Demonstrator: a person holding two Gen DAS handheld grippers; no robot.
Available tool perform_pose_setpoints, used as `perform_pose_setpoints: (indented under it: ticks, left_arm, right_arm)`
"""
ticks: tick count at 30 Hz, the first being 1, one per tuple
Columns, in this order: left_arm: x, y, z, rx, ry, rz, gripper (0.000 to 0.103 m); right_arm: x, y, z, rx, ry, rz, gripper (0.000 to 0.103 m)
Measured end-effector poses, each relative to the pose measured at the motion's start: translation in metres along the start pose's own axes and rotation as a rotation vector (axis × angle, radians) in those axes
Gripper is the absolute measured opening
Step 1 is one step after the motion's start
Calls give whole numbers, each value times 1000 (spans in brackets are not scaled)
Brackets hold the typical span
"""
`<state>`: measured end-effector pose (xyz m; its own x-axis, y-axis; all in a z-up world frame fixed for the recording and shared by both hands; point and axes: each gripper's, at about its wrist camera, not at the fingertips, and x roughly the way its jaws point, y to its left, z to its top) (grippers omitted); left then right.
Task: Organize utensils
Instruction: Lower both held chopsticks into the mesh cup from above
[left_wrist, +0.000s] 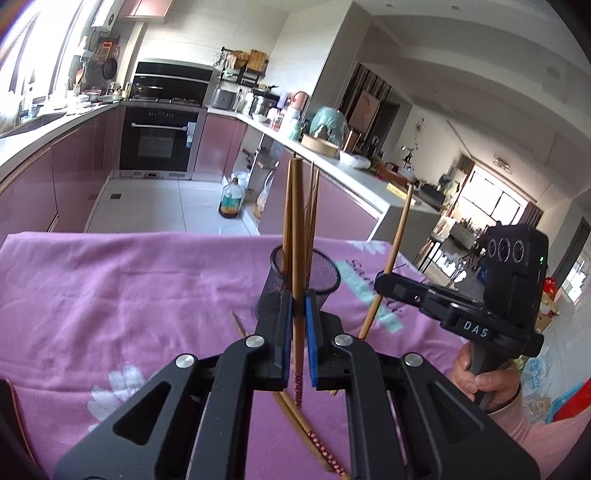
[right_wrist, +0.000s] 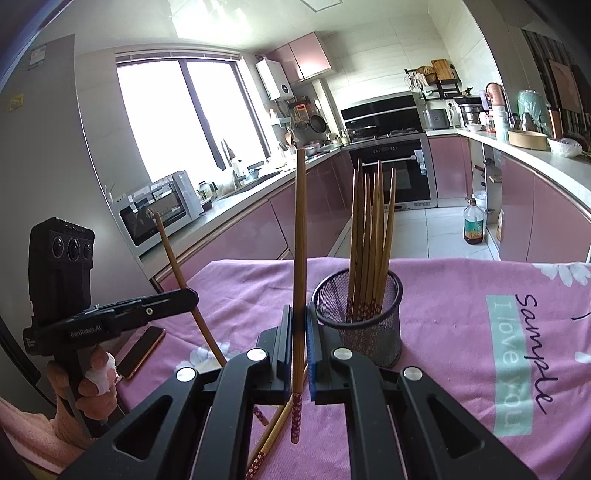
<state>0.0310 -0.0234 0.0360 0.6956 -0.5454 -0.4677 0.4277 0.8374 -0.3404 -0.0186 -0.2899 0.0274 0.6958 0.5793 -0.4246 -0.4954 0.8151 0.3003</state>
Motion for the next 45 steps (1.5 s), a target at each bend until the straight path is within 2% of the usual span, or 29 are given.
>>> perform_pose_setpoints:
  ticks: [30, 38, 45]
  left_arm:
    - [-9, -48, 87, 113, -178, -10, 7]
    - [-3, -50, 89, 119, -172, 19, 7]
    - [15, -49, 87, 129, -123, 44, 7]
  right_arm:
    - [-11, 6, 66, -96, -149, -40, 6]
    - [1, 4, 73, -88, -161, -59, 6]
    - [17, 0, 72, -71, -138, -89, 6]
